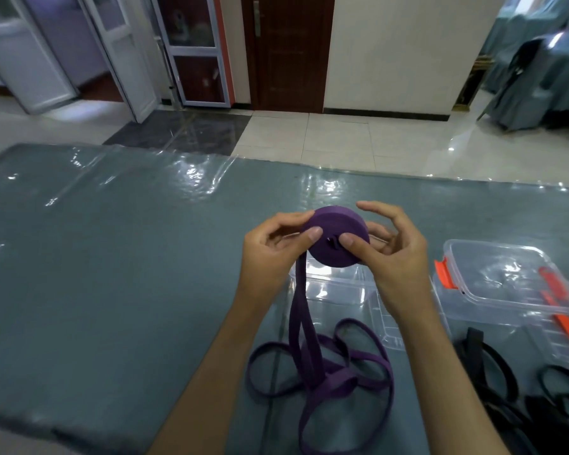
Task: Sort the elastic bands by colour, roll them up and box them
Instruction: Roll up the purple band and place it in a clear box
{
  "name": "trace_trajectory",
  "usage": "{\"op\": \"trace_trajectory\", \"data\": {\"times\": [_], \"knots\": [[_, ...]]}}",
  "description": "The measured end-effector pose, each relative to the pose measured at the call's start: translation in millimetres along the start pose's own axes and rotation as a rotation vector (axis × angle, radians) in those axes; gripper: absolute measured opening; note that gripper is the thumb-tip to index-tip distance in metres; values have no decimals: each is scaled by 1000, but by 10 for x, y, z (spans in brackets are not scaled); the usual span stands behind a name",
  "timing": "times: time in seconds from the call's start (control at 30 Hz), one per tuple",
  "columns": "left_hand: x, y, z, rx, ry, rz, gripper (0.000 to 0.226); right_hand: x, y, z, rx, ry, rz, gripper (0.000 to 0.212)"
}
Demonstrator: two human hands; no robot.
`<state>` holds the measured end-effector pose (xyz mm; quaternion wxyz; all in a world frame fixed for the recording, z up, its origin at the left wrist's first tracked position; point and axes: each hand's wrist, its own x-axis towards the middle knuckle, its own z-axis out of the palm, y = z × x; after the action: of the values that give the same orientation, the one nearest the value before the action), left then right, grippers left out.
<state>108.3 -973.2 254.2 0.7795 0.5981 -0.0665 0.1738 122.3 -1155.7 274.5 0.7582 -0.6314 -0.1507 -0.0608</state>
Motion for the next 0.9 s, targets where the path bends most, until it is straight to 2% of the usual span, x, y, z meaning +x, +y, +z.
{"op": "trace_trajectory", "data": {"times": [0.1, 0.17, 0.27, 0.4, 0.47, 0.6, 0.73, 0.83, 0.9], "knots": [[-31, -1, -8, 51, -71, -55, 41, -39, 72, -53, 28, 52, -13, 38], [-40, 10, 17, 96, -42, -43, 43, -50, 116, -129, 42, 15, 35, 38], [-89, -13, 164, 144, 54, -7, 35, -58, 163, -305, -16, -20, 120, 51], [-177, -150, 392, 210, 89, 24, 20, -126, 239, -536, -28, -23, 50, 45], [-208, -195, 449, 235, 53, 12, 22, -160, 299, -617, -25, 9, -15, 47], [-320, -298, 547, 239, -43, -108, 40, -262, 424, -779, 43, 16, 1, 46], [-482, -422, 679, 257, 39, -152, 34, -360, 491, -1016, 24, -76, 98, 42], [-573, -530, 799, 283, 125, -161, 27, -410, 490, -1152, 27, -43, 147, 43], [-588, -554, 887, 258, 102, -157, 24, -435, 463, -1199, 67, 4, 131, 44]]}}
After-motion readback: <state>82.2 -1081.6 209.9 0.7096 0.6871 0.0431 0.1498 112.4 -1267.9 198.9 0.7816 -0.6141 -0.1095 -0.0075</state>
